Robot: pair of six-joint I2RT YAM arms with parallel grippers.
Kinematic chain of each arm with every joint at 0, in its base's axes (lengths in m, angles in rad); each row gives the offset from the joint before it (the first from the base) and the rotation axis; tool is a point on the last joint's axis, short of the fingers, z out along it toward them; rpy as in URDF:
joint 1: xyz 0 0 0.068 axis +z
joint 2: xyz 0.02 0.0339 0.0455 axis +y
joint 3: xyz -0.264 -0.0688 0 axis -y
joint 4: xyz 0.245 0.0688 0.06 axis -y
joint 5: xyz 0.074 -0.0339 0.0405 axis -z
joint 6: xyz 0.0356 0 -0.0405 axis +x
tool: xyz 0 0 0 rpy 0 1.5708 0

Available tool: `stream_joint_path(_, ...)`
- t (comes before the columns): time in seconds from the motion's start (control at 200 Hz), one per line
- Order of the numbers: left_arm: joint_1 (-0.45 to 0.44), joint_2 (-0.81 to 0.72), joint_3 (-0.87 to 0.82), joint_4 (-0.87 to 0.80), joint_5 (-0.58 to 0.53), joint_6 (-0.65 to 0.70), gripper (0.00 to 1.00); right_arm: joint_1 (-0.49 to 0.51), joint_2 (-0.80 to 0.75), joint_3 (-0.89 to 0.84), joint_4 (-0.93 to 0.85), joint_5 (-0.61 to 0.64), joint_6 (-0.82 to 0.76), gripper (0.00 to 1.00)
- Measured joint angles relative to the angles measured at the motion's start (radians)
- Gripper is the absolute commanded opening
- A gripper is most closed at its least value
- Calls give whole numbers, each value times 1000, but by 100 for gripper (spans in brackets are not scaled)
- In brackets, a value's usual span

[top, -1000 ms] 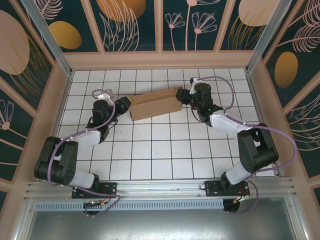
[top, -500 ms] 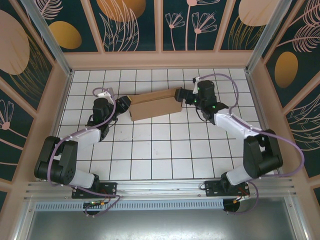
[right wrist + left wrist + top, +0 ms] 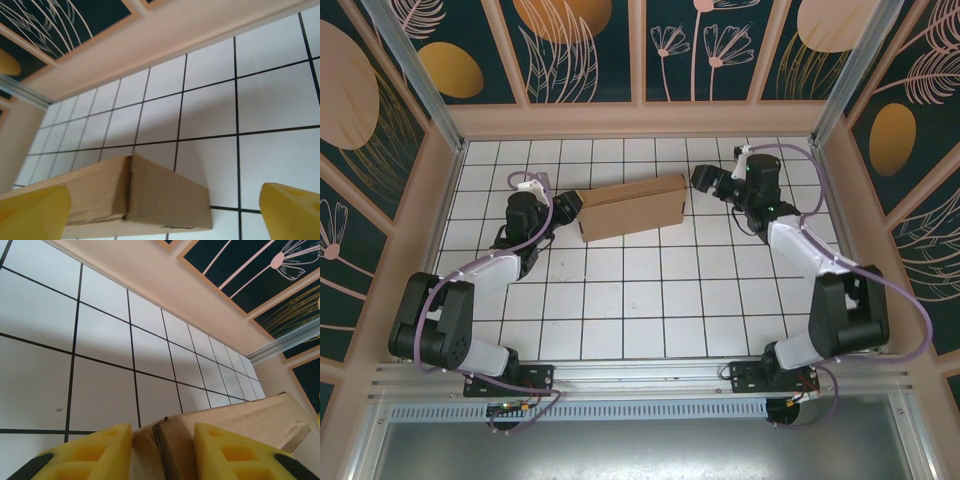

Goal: Fold the paper box

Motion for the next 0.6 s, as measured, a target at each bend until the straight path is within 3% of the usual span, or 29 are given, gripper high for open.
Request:
stream_joint_path(0.05,0,0,2,-4,0,4,36,2,16,1,-5,-8,7,99)
stream_joint_path(0.28,0,-9,5,-26,0,21,36,8,68,39,-23,-135,-10,76)
stream_joint_path(0.601,0,-11,14,-44,3,31,36,11,156,62,-19,-233,-16,62)
